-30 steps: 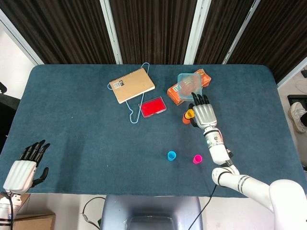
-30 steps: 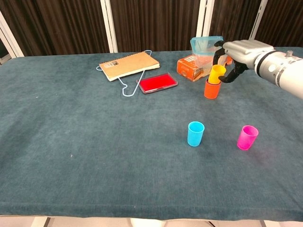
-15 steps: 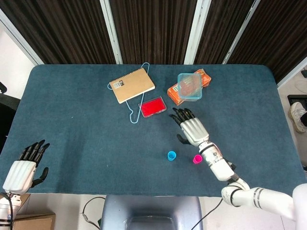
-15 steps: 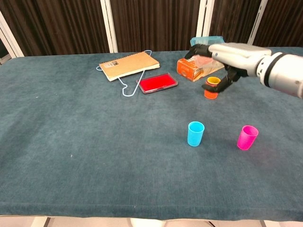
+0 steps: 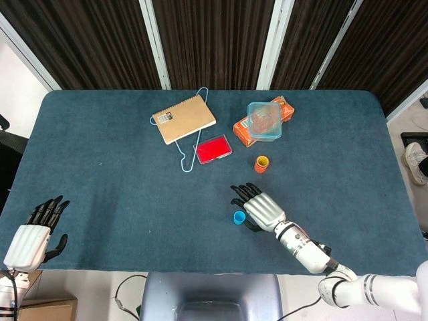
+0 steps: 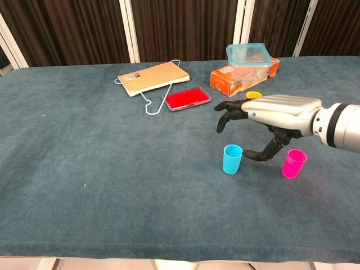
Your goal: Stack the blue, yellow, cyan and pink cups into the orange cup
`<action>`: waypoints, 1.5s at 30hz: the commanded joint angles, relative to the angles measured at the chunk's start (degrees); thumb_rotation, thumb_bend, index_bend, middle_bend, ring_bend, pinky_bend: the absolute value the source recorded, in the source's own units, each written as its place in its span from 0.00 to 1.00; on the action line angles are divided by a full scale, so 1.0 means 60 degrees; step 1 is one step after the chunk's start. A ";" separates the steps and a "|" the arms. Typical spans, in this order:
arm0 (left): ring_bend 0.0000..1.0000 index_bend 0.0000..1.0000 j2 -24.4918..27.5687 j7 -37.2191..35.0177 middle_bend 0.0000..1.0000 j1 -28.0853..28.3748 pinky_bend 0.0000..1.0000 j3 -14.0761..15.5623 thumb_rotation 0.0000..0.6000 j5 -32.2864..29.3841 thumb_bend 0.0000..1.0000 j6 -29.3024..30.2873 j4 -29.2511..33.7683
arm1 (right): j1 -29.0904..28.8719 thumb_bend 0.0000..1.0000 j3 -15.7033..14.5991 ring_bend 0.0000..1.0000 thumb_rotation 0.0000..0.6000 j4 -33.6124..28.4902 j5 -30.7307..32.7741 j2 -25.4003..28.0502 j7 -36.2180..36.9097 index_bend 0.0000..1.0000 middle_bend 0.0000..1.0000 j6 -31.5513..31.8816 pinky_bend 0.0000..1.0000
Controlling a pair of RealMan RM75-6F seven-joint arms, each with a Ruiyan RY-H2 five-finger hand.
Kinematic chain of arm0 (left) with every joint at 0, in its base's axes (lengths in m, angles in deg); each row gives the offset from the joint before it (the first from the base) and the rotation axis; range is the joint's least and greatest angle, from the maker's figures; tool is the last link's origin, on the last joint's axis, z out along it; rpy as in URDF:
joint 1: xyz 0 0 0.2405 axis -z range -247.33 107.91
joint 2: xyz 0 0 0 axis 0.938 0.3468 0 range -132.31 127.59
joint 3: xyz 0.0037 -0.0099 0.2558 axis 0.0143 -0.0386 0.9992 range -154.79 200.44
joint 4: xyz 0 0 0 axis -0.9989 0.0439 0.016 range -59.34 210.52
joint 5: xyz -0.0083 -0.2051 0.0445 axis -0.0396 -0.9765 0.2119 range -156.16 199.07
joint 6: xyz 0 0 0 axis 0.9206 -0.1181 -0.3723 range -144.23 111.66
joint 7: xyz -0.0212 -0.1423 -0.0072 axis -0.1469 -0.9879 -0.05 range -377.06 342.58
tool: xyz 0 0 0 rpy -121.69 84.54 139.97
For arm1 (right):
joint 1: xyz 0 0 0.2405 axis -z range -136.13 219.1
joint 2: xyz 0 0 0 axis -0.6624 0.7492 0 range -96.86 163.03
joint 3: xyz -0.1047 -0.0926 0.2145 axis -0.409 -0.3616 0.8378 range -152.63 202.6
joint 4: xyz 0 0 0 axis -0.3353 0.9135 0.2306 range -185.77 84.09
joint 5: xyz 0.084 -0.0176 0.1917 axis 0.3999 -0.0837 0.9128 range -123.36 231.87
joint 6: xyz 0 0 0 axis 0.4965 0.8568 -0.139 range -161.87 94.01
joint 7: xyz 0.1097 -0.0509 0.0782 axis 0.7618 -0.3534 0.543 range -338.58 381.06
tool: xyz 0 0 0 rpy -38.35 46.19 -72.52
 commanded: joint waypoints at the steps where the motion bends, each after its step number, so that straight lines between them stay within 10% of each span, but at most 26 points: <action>1: 0.00 0.00 0.0012 -0.0029 0.00 0.0005 0.11 -0.0007 1.00 -0.0008 0.46 -0.0008 -0.0007 | -0.0041 0.51 -0.0007 0.00 1.00 0.0139 0.0106 -0.0117 -0.0087 0.41 0.00 -0.0108 0.00; 21: 0.00 0.00 0.0030 -0.0118 0.00 -0.0003 0.11 -0.0003 1.00 0.0017 0.46 0.0001 -0.0032 | -0.0056 0.51 0.0093 0.00 1.00 0.0377 0.0559 -0.0512 -0.0195 0.60 0.02 -0.0164 0.00; 34: 0.00 0.00 0.0025 -0.0034 0.00 0.0024 0.11 -0.0003 1.00 0.0014 0.46 -0.0047 -0.0006 | -0.0489 0.51 0.2295 0.00 1.00 0.2251 0.1887 -0.1024 -0.1156 0.60 0.03 0.1468 0.00; 45: 0.00 0.00 0.0017 -0.0060 0.00 0.0031 0.11 -0.0024 1.00 -0.0059 0.46 -0.0089 -0.0034 | -0.0895 0.51 0.2353 0.00 1.00 0.3965 0.2902 -0.1658 -0.1860 0.59 0.03 0.0916 0.00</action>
